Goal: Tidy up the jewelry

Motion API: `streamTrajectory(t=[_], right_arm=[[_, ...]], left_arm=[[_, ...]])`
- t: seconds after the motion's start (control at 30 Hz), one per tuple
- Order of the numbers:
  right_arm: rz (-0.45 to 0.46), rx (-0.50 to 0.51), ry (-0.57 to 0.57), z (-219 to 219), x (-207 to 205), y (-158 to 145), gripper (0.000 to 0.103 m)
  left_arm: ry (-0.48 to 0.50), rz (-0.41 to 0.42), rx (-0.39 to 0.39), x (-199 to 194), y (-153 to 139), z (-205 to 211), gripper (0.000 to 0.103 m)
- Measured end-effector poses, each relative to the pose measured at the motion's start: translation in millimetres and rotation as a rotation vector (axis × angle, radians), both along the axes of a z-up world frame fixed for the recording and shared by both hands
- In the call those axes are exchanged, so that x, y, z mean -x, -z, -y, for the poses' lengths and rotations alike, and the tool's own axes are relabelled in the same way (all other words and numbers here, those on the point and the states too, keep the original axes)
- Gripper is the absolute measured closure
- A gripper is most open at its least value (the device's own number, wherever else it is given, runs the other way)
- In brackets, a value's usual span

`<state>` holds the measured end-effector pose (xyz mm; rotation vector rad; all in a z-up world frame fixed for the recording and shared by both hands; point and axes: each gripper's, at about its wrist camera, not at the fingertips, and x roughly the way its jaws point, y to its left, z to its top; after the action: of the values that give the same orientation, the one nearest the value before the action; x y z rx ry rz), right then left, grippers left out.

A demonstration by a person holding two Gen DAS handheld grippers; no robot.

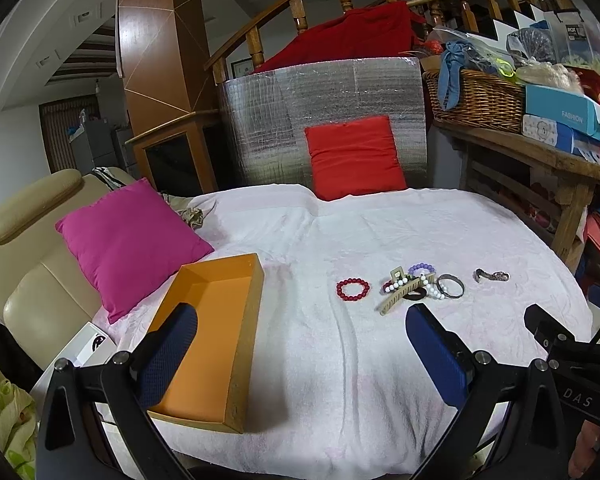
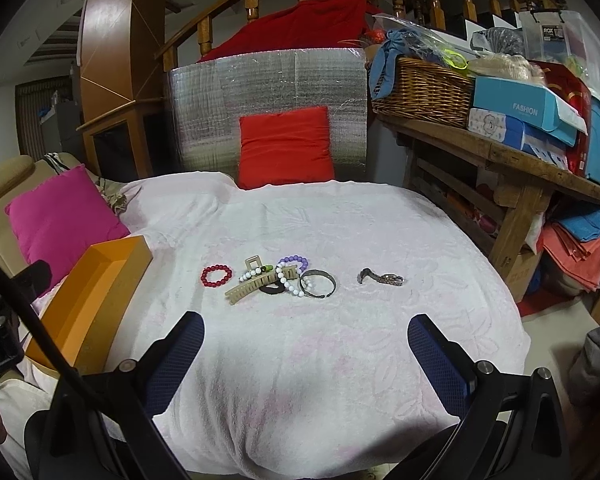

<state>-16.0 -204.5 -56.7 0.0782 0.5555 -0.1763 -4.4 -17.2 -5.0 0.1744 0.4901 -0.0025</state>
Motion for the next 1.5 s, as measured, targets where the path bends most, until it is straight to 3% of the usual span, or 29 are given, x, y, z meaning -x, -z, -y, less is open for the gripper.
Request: streamTrajectory(t=[0.77, 1.07, 1.33, 1.5], right_arm=[[-0.001, -0.017, -0.002, 0, -4, 0, 0.0], [-0.016, -0.032, 0.004, 6, -19, 4, 0.0], [-0.03, -0.12, -0.05, 46, -44, 20, 0.0], [-0.064, -0.281, -0.08, 98, -67, 44, 0.0]], left_arm=[[0.0, -0.012, -0.015, -5, 2, 0, 0.0], [0.005, -0.039, -0.019, -24, 13, 1, 0.0], [0.115, -0.204, 0.104, -83, 68, -2, 0.0], [0.137, -0.249, 0.127, -123, 103, 7, 0.0]])
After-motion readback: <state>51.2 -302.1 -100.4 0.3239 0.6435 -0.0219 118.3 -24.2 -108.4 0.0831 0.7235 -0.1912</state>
